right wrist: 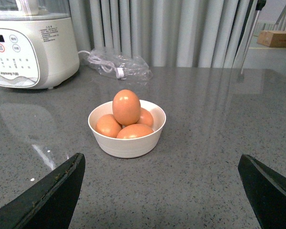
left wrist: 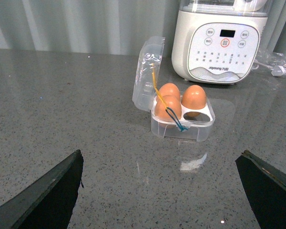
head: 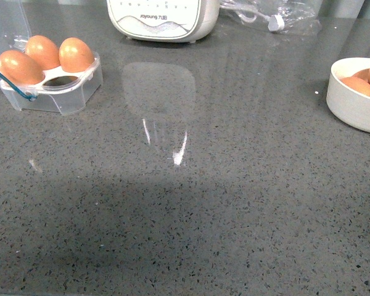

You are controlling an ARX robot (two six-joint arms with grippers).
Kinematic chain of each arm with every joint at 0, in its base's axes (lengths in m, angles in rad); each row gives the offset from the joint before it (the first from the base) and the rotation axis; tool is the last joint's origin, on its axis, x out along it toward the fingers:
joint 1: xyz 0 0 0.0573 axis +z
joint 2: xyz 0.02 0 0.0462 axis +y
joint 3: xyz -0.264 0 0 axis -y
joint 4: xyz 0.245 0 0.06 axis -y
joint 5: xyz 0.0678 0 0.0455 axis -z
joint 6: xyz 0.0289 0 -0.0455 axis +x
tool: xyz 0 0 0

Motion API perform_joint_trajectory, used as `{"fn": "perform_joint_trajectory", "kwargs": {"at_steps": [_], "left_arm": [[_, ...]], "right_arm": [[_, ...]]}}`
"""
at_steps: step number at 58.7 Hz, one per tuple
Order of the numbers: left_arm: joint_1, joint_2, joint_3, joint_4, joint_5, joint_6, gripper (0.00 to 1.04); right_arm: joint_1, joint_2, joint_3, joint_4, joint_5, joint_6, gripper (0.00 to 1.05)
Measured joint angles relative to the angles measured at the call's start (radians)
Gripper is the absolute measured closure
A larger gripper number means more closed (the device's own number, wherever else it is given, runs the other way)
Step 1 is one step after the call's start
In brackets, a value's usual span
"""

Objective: Put egg into box

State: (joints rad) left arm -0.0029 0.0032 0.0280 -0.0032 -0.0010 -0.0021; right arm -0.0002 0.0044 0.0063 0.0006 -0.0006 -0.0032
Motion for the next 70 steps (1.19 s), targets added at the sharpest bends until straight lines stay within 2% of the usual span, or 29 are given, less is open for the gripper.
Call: {"fn": "perform_joint_trajectory", "kwargs": {"at_steps": [70], "left_arm": [[0.000,0.000,0.000,0.000,0.000,0.000,0.07]], "right_arm": [[0.000,0.000,0.000,0.000,0.000,0.000,0.07]]}}
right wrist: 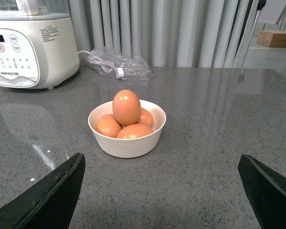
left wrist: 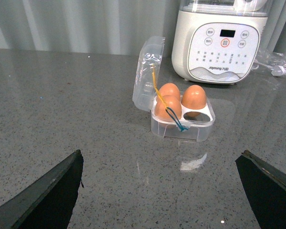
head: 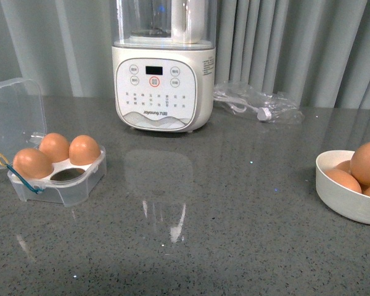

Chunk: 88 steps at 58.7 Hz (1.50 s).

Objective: Put egg into box

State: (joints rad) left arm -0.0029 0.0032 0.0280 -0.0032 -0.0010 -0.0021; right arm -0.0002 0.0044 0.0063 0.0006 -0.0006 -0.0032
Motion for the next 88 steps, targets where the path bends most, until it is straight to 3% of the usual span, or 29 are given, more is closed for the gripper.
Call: {"fn": "perform_joint_trajectory", "kwargs": {"at_steps": [6,9,16,30,35,47,58,68,77,88], "left_arm": [[0.000,0.000,0.000,0.000,0.000,0.000,0.07],[0.000,0.000,0.000,0.000,0.000,0.000,0.07],[0.000,0.000,0.000,0.000,0.000,0.000,0.07],[0.000,0.000,0.000,0.000,0.000,0.000,0.07],[0.000,0.000,0.000,0.000,0.000,0.000,0.07],[0.000,0.000,0.000,0.000,0.000,0.000,0.07],[0.000,0.000,0.000,0.000,0.000,0.000,0.07],[0.000,0.000,0.000,0.000,0.000,0.000,0.07],[0.000,0.000,0.000,0.000,0.000,0.000,0.07],[0.000,0.000,0.000,0.000,0.000,0.000,0.07]], "right_arm": [[-0.009,0.003,0.000,0.009,-0.033,-0.011,0.07],[-0.014,0.024,0.000,0.061,-0.111,-0.050,0.07],[0.006,0.117,0.000,0.183,-0.130,-0.076,0.07],[-0.042,0.660,0.104,0.651,-0.150,-0.081,0.07],[-0.053,0.837,0.186,0.705,-0.153,-0.072,0.07],[-0.043,1.205,0.449,0.614,-0.146,-0.033,0.07],[-0.014,1.336,0.611,0.486,-0.146,-0.041,0.07],[-0.009,1.402,0.661,0.408,-0.140,-0.056,0.07],[-0.018,1.431,0.661,0.427,-0.213,-0.043,0.07],[-0.026,1.484,0.661,0.453,-0.219,-0.039,0.07]]}}
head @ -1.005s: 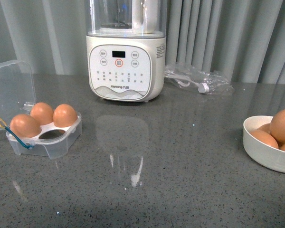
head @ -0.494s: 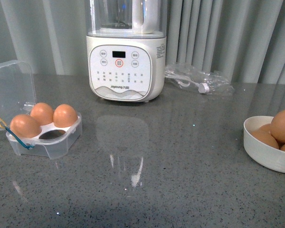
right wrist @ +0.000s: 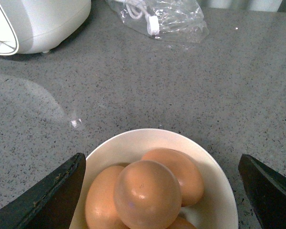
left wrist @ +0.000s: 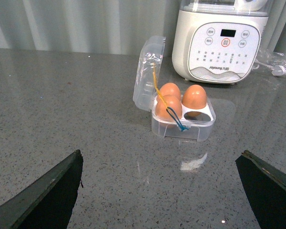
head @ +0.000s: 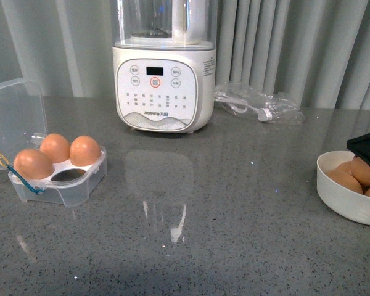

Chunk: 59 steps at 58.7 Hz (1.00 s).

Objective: Put egg into box

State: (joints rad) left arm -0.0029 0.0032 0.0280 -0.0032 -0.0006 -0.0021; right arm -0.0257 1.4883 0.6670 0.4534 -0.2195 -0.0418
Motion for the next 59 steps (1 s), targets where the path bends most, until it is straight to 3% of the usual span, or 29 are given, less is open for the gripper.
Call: {"fn": "perform_joint_trajectory", "kwargs": {"at_steps": [25,44,59], "left_arm": [[0.000,0.000,0.000,0.000,0.000,0.000,0.07],[0.000,0.000,0.000,0.000,0.000,0.000,0.07],[0.000,0.000,0.000,0.000,0.000,0.000,0.07]], "right_arm": [[-0.008,0.043,-0.035,0.025,-0.008,-0.004,0.07],[-0.008,0.004,-0.063,0.027,-0.011,-0.026,0.58],[0.002,-0.097,-0.068,-0.003,-0.010,-0.048,0.62]]}}
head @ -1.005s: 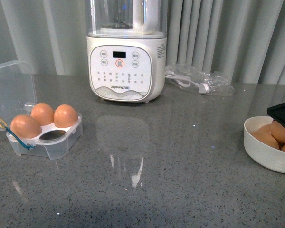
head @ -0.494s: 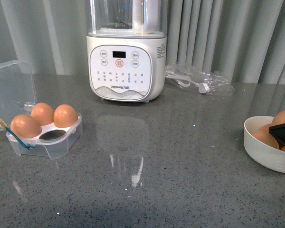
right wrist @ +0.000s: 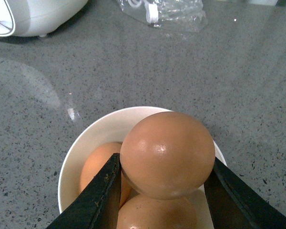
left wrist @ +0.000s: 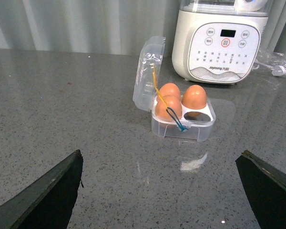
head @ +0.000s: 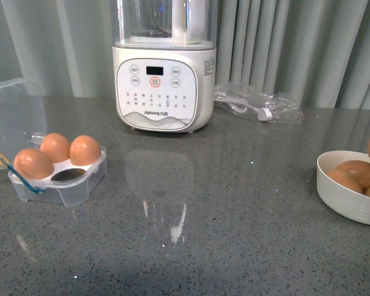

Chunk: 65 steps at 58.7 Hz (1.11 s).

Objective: Put egg into box

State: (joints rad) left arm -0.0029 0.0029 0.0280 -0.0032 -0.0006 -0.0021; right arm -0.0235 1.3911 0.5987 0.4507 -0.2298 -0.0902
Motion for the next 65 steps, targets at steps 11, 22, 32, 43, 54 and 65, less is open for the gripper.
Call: {"fn": "perform_joint_trajectory", "kwargs": {"at_steps": [11,22,32,43,54,65], "left_arm": [[0.000,0.000,0.000,0.000,0.000,0.000,0.07],[0.000,0.000,0.000,0.000,0.000,0.000,0.07],[0.000,0.000,0.000,0.000,0.000,0.000,0.07],[0.000,0.000,0.000,0.000,0.000,0.000,0.07],[0.000,0.000,0.000,0.000,0.000,0.000,0.07],[0.000,0.000,0.000,0.000,0.000,0.000,0.07]], "right_arm": [[0.051,-0.087,0.013,-0.055,0.005,-0.003,0.62],[0.187,-0.094,0.093,-0.079,0.009,-0.005,0.62],[0.345,0.010,0.187,-0.066,-0.045,-0.014,0.62],[0.482,0.144,0.236,-0.020,-0.142,-0.010,0.63],[0.539,0.202,0.282,-0.017,-0.229,-0.019,0.63],[0.560,0.264,0.347,-0.058,-0.251,-0.065,0.63]]}}
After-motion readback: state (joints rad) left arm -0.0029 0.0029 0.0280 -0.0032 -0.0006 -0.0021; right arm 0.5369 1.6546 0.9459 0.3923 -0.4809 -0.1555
